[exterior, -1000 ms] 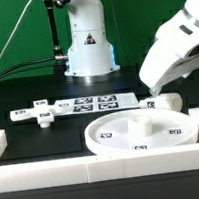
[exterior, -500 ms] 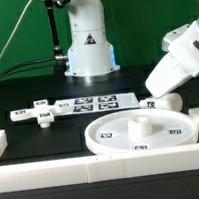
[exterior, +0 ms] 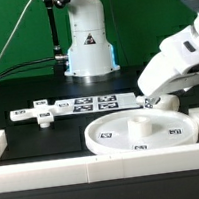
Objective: Assemble round table
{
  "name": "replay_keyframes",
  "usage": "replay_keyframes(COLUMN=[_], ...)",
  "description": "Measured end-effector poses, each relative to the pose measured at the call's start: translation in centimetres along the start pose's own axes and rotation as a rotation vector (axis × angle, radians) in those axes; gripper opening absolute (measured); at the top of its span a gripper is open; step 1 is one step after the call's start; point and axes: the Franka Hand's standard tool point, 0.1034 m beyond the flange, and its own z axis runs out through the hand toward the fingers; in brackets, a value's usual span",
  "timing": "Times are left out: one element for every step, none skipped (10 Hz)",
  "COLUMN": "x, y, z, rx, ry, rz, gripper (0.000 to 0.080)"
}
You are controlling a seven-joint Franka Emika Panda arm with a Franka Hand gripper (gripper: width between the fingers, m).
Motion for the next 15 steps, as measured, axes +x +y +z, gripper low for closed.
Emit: replay_keyframes(x=[0.0, 0.0, 0.0, -0.1, -0.6, -1.1, -1.2, -1.4, -1.5, -1.5, -1.3, -1.9, -2.3, -1.5, -0.9], y=[0.0, 0.0, 0.0, -0.1, 0.0, 0.0, 0.1, 0.3, 0.2, 0.1, 0.1, -0.4, -0.9, -0.9, -0.8], z=[0.0, 0.0, 0.0, 0.0, 0.0, -0.2, -0.3, -0.3, -0.1, 0.1, 0.1, 0.5, 0.8, 0.9, 1.0], rx=[0.000, 0.000, 0.000, 0.003, 0.004, 0.004, 0.005, 0.007, 0.008, 0.009, 0.009, 0.009, 0.011, 0.014, 0.014], ry=[0.000, 0.000, 0.000, -0.007, -0.029, -0.060, -0.059, -0.056, -0.067, -0.086, -0.082, -0.141, -0.240, -0.276, -0.251], rz=[-0.001, -0.001, -0.002, 0.026, 0.062, 0.068, 0.063, 0.053, 0.052, 0.050, 0.050, 0.047, 0.039, 0.037, 0.038], gripper=[0.0649, 0.0649, 0.0649, 0.0649, 0.0649, 0.0649, 0.0649, 0.0649, 0.0649, 0.0649, 0.0649, 0.0649, 0.0649, 0.0649, 0.0649])
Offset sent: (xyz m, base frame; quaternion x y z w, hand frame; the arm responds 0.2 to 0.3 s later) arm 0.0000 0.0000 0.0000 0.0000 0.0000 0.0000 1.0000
